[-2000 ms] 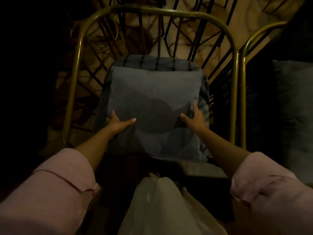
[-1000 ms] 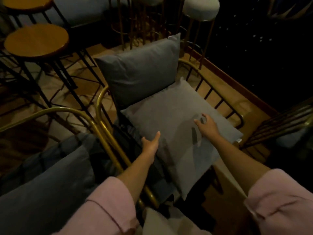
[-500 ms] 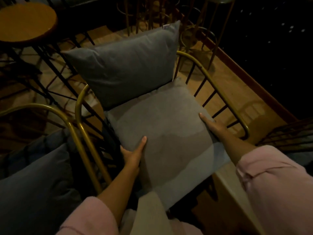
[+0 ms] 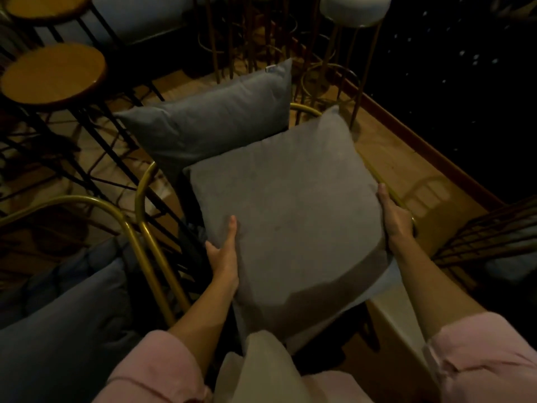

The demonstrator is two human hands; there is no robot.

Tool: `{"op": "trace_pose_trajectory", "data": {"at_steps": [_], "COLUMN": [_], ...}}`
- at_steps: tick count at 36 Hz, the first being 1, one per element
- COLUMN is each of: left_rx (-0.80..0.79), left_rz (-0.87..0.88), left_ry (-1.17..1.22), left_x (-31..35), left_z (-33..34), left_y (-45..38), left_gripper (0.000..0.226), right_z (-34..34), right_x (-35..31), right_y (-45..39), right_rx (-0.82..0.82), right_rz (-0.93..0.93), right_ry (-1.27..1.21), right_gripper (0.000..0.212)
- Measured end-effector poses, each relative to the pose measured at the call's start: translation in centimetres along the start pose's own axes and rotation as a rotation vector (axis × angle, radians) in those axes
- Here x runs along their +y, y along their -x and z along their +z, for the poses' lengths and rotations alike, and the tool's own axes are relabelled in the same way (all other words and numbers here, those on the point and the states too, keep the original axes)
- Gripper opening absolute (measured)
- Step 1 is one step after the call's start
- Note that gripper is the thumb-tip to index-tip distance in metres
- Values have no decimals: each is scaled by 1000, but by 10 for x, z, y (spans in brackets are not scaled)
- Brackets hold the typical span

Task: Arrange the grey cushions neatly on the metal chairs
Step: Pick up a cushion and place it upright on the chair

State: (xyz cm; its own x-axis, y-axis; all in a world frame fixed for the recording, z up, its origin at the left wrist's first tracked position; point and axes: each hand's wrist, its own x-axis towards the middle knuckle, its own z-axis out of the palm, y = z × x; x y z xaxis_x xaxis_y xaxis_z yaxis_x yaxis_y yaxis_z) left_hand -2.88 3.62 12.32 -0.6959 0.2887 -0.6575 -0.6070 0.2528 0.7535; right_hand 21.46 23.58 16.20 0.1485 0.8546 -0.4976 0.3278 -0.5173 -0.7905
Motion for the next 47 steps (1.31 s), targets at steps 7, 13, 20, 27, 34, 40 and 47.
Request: {"op": "trace_pose_trajectory", "data": {"at_steps": [7,13,20,27,34,40,47], "left_rx": [-109,-124,-16,161,362,329,107], "left_rz": [163,332,444,500,476,389,324], "left_ry": [20,99,134,210,167,116,253], "left_x": [58,119,168,194,220,244,266], "left_z": [14,-17,-113,-255,-407,-512,-567], "left_y": [11,16,5,-9,-33,-70,-120], "left_gripper": [118,87,65,49,69,120,92], "right_z": [-23,2,80,195,325,421,512], "right_x": [-36,-71,-96,-103,-89,-85,-82], "right_y": [22,53,103,188,295,362,403], "right_rx": [12,-67,-390,-632,-828,-913,-896], "right_rz": [-129,-178,-284,-384,-431,-391,-352], "right_ry": [-120,-121,-51,42,64,32,50], "right_gripper": [73,62,75,113,94,106,108]}}
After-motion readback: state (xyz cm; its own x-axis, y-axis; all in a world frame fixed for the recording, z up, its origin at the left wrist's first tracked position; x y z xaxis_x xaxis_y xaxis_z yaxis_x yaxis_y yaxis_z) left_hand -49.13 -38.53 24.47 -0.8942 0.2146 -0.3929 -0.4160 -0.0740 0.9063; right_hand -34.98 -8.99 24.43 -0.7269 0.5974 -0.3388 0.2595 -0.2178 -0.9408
